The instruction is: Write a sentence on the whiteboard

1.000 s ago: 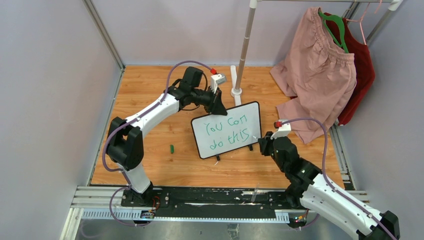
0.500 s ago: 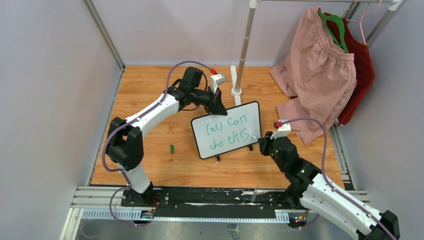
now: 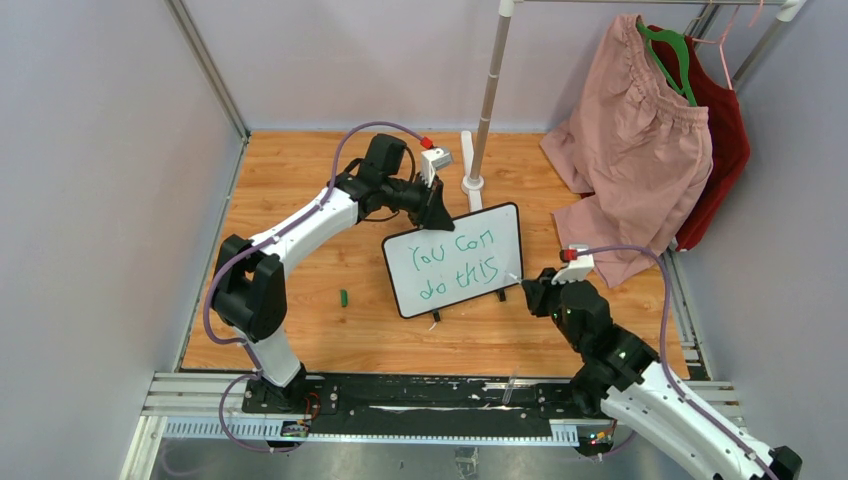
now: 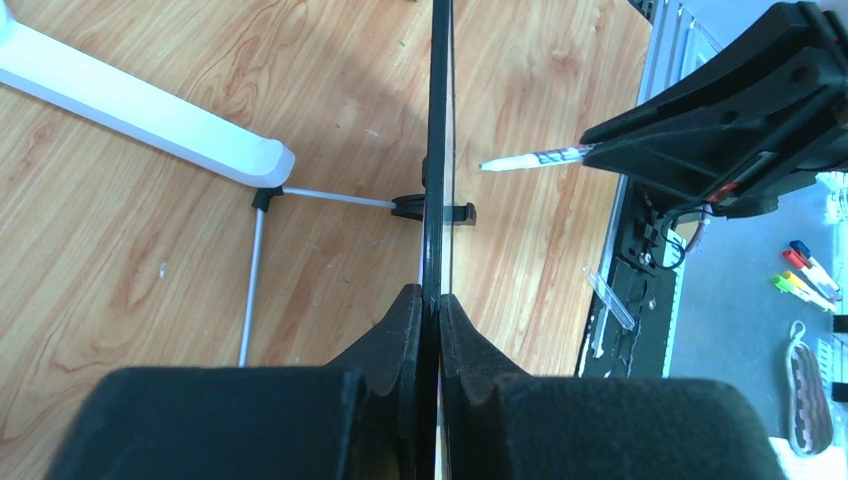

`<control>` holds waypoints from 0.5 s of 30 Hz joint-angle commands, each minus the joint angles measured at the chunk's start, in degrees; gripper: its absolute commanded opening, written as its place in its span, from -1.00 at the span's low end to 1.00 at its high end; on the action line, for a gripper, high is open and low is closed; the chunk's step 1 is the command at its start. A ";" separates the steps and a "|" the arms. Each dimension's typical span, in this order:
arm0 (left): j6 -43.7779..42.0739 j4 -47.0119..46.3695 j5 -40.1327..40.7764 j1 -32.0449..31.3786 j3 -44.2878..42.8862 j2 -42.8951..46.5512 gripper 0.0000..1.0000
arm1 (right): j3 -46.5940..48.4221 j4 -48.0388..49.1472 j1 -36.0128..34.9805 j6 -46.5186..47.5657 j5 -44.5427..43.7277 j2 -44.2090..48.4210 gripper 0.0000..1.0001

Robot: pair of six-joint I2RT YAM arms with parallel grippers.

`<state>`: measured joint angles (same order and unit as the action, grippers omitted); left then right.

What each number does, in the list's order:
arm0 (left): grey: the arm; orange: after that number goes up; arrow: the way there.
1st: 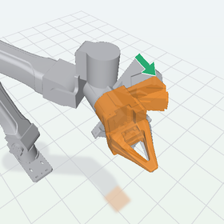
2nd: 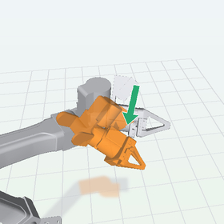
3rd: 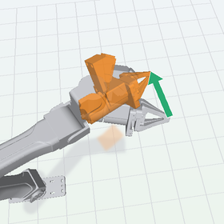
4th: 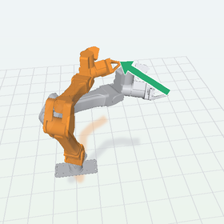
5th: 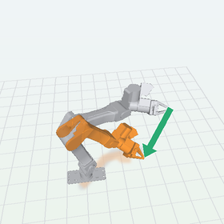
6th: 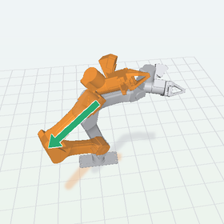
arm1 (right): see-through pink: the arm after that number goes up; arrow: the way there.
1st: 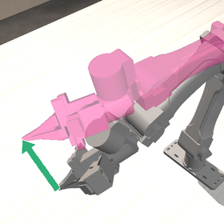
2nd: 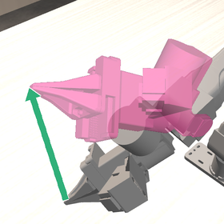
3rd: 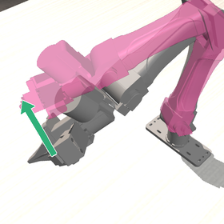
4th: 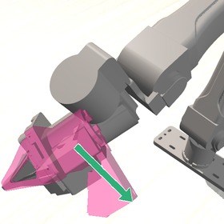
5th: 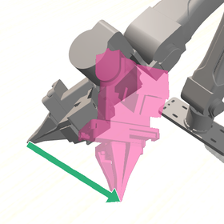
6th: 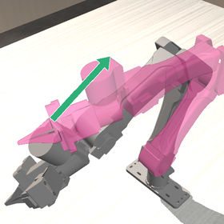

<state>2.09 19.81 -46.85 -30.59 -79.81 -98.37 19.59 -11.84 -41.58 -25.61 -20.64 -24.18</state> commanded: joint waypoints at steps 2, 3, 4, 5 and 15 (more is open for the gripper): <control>-0.51 1.95 3.31 -0.70 -0.70 1.44 -1.00 | 4.16 -8.46 0.71 -0.31 1.13 5.77 -1.00; -0.44 1.90 3.59 -0.70 -0.84 1.47 -1.00 | 4.67 -9.48 0.70 -0.22 1.29 6.62 -1.00; -0.29 1.85 3.99 -0.70 -0.88 1.39 -1.00 | 5.23 -10.45 0.70 -0.04 1.47 7.29 -1.00; -0.25 1.81 4.38 -0.70 -1.08 1.33 -1.00 | 5.73 -11.19 0.69 0.23 1.84 7.82 -1.00; 3.01 -0.47 11.26 -0.22 -2.16 2.74 -0.37 | 10.02 -12.60 0.70 3.76 7.71 9.08 -1.00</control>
<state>3.68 20.60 -40.73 -30.94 -80.36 -98.26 26.85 -23.00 -41.47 -24.12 -16.19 -15.94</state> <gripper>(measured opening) 0.286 0.173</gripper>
